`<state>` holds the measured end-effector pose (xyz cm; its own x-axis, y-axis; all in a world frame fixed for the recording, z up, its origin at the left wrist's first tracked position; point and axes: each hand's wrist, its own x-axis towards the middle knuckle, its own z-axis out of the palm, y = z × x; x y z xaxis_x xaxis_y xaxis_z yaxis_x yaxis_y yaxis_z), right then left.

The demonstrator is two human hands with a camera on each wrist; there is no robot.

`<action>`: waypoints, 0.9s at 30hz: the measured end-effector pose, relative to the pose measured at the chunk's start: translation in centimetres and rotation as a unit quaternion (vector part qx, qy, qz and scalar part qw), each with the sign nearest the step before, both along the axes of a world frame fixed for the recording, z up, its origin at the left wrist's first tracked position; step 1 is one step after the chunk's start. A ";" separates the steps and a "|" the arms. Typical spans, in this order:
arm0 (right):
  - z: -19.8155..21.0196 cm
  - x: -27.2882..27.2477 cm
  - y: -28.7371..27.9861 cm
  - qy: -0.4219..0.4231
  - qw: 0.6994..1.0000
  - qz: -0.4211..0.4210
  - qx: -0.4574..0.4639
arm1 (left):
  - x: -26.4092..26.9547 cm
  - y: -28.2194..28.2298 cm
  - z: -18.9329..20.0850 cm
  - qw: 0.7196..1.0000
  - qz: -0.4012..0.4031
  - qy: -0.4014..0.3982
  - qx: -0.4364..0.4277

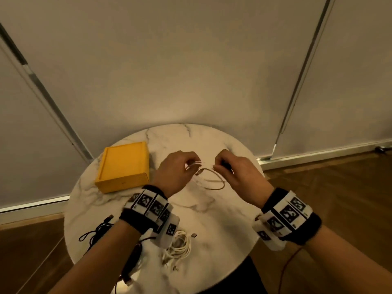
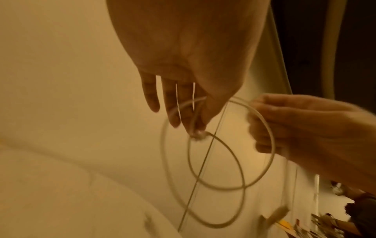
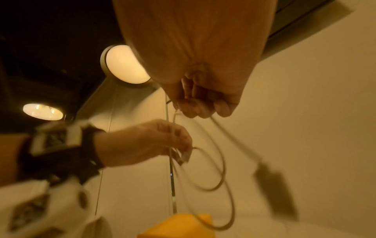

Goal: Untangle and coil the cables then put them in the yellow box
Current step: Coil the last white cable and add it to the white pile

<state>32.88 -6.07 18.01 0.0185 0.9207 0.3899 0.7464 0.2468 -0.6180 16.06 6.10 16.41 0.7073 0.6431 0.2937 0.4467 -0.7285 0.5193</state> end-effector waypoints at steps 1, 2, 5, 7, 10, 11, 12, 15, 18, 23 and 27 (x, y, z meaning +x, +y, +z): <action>1.0 0.6 -0.2 0.008 1.000 -0.005 0.005 | 0.2 0.7 1.3 1.000 0.007 -0.014 -0.019; 1.5 1.3 -0.4 0.020 1.000 -0.015 0.006 | 0.1 1.4 2.0 0.999 0.005 -0.028 -0.038; 2.2 3.8 -1.1 0.090 0.994 -0.062 0.007 | -0.9 2.3 4.2 0.999 -0.031 -0.034 -0.013; 2.2 5.5 -1.5 0.173 0.979 -0.109 -0.006 | -1.9 2.2 5.0 0.994 -0.044 -0.079 -0.056; 1.0 8.3 -1.6 0.169 0.967 -0.190 -0.022 | -3.5 2.4 5.3 0.962 0.006 -0.195 -0.193; 0.2 9.0 -1.5 0.130 0.968 -0.210 -0.034 | -3.9 2.4 5.4 0.938 0.019 -0.232 -0.257; -0.6 9.4 -1.4 0.087 0.969 -0.223 -0.067 | -4.1 2.2 5.6 0.910 0.018 -0.258 -0.324; -2.3 8.6 -1.1 -0.004 0.956 -0.216 -0.196 | -3.7 1.4 6.7 0.857 -0.031 -0.260 -0.443; -0.3 5.7 0.0 0.070 0.979 -0.134 -0.135 | -1.9 0.4 8.2 0.865 -0.029 -0.235 -0.441; 8.7 2.0 2.3 0.310 0.948 0.045 -0.053 | 2.1 0.6 11.5 0.890 -0.049 -0.211 -0.400; 12.4 2.3 4.5 0.236 0.971 0.020 -0.011 | 2.9 1.5 13.9 0.870 -0.075 -0.220 -0.434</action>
<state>35.21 -1.59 30.39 0.1542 0.9325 0.3266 0.3688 0.2524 -0.8946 18.95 7.64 30.26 0.7448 0.6673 0.0065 -0.0010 -0.0086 1.0000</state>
